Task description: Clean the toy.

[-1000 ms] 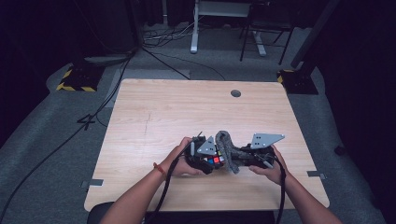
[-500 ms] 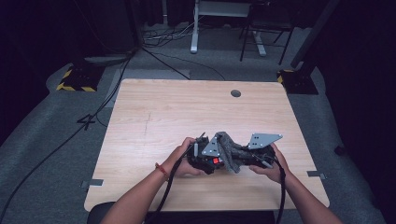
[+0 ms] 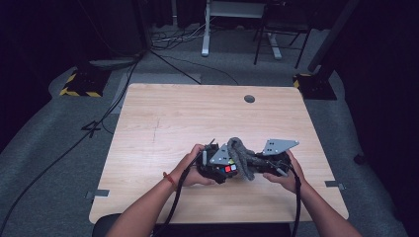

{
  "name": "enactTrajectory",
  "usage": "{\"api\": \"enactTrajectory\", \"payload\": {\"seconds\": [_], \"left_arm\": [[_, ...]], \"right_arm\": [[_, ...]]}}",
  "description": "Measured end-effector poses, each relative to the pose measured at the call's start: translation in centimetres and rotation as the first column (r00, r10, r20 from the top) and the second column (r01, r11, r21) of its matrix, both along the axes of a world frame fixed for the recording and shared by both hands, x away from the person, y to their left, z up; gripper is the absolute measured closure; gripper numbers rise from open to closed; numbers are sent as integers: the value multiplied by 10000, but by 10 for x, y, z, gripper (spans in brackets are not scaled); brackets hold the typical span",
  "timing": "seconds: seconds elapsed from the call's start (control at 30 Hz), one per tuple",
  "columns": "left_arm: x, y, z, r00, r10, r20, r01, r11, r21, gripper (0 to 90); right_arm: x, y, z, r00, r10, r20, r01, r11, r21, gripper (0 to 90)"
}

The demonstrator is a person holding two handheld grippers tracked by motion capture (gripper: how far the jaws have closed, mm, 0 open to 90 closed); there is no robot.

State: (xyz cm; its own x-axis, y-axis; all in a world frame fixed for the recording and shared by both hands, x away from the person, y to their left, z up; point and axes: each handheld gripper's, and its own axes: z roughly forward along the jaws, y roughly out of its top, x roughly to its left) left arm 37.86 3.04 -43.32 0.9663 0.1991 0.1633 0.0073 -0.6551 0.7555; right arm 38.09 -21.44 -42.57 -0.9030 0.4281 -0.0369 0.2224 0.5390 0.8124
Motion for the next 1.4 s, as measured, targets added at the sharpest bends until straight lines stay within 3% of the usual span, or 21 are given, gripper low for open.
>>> {"api": "enactTrajectory", "payload": {"seconds": [0.2,0.23,0.33,0.43,0.5,0.57,0.73,0.9,1.17,1.3,1.4], "left_arm": [[1,5,3,9998,170,34,-170,9998,-32,336],[2,5,2,9997,221,122,-221,9998,22,336],[3,3,-1,9996,250,-127,-250,9997,-16,336],[-1,0,-2,10000,22,-87,-22,10000,81,336],[-3,-1,-1,10000,42,37,-42,9999,126,336],[-2,0,0,10000,-58,11,58,10000,-41,336],[-2,4,6,9999,-5,119,7,9998,-195,335],[-1,10,10,9996,220,184,-215,9994,-280,335],[0,8,3,9992,409,17,-409,9992,-9,335],[-2,4,1,9998,184,-48,-184,9998,-69,335],[-4,1,1,10000,-57,-16,57,10000,-69,335]], "right_arm": [[-7,-4,-3,9996,236,-141,-236,9997,16,774],[-9,-4,-2,9994,333,-100,-332,9994,124,774],[-16,2,6,9979,619,171,-629,9960,635,773],[-19,9,14,9969,393,682,-437,9970,640,771],[-16,10,14,9974,268,669,-320,9965,779,771],[-11,9,12,9976,106,682,-149,9979,623,771],[0,0,-2,9997,-191,179,189,9997,121,772],[-5,-3,-7,9998,152,-103,-152,9999,33,772],[-16,7,9,9966,750,346,-774,9945,710,772],[-19,11,13,9948,464,907,-520,9968,612,771],[-13,9,12,9962,215,844,-260,9983,521,771]]}}
